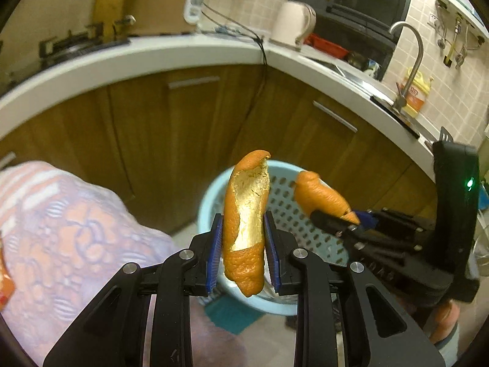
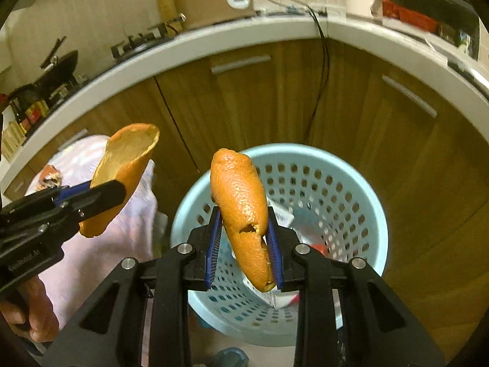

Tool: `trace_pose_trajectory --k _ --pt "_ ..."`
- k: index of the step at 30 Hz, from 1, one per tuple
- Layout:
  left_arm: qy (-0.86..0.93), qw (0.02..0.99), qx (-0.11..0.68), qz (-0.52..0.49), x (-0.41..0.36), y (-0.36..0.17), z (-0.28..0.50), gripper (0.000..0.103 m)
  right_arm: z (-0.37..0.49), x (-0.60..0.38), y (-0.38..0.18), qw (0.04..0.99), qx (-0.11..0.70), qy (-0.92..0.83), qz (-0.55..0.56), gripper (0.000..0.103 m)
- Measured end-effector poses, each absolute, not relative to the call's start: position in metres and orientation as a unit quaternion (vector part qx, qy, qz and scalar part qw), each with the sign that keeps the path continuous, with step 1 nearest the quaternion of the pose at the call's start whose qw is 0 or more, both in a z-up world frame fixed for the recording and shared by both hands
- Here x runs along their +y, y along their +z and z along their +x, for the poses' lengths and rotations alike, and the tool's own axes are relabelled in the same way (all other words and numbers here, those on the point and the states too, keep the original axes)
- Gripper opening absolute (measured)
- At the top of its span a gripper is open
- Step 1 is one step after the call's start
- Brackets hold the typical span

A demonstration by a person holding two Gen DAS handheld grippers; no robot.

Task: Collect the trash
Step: 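Carry bread and sweet potato over the basket and open both tools, then move both open tools back over the table toward the wrapper and snack bag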

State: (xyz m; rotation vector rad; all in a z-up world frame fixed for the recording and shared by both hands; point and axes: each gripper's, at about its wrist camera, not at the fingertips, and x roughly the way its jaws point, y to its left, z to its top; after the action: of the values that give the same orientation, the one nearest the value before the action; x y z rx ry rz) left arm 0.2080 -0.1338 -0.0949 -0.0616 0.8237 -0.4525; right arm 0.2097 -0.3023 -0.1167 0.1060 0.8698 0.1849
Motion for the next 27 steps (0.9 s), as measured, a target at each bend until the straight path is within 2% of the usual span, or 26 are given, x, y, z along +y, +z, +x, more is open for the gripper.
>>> trace_pose_trajectory --k 5,7,9,11,20,27 --pt "-0.253 0.869 0.423 -0.042 -0.150 -0.110 0.217 0.027 0.213 -0.315 -0.138 0.889 0.447 0.073 0.061 0.028" --pt "-0.257 0.866 0.426 -0.045 -0.154 -0.112 0.219 0.034 0.213 -0.322 -0.142 0.885 0.456 0.063 0.067 0.032" --pt "-0.258 0.866 0.426 -0.052 -0.154 -0.114 0.219 0.052 0.214 -0.328 -0.145 0.882 0.461 0.058 0.074 0.036" --pt "-0.260 0.864 0.427 -0.057 -0.153 -0.114 0.219 0.057 0.214 -0.333 -0.144 0.883 0.461 0.053 0.078 0.049" --pt "-0.243 0.871 0.421 -0.076 -0.126 -0.110 0.213 0.058 0.210 -0.319 -0.127 0.892 0.443 0.061 0.063 0.050" --pt "-0.204 0.894 0.391 -0.082 -0.085 -0.086 0.191 0.058 0.207 -0.278 -0.093 0.906 0.411 0.095 0.039 0.050"
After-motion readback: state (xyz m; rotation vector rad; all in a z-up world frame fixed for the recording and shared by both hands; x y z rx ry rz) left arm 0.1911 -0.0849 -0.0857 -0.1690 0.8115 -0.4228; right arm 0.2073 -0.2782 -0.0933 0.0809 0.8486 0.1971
